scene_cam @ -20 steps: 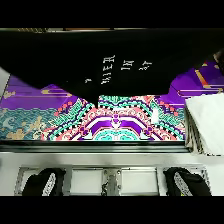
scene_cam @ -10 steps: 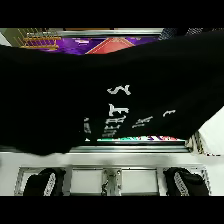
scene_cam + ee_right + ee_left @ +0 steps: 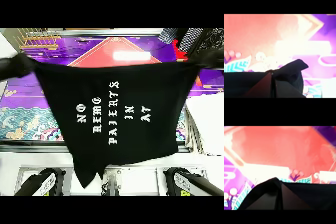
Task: Fold the clothes and pants, and hang the long-sleeved shirts on hangers.
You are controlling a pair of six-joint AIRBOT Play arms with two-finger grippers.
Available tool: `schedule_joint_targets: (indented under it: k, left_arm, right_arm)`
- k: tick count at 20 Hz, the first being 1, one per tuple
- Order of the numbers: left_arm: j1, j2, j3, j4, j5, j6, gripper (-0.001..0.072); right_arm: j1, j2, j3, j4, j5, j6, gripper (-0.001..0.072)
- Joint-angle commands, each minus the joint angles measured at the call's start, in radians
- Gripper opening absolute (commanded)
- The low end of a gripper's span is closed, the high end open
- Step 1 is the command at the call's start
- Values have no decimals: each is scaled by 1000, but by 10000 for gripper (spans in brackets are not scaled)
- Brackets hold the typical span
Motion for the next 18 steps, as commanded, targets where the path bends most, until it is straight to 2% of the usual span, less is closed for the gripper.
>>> schedule_joint_targets:
  k: [1,3,8,10,13,15,18]
  left_arm:
    - [0,-296,-45,-3,97,26,8]
    - [-10,-466,43,-1,92,27,8]
    - [-37,-706,237,0,119,25,8]
    - [-26,-743,283,1,116,25,8]
    - [-20,-740,267,10,119,43,8]
    - [-20,-719,198,10,136,82,8]
    - [-19,-685,61,10,193,93,8]
  right_arm:
    - [32,-299,13,-3,-2,-29,7]
    - [45,-427,49,1,-54,-28,7]
    - [53,-550,90,5,-256,115,8]
    - [53,-547,90,3,-293,138,8]
    - [55,-532,76,0,-253,137,7]
    - [61,-514,23,-1,-240,137,7]
    - [69,-478,-99,-8,-241,138,7]
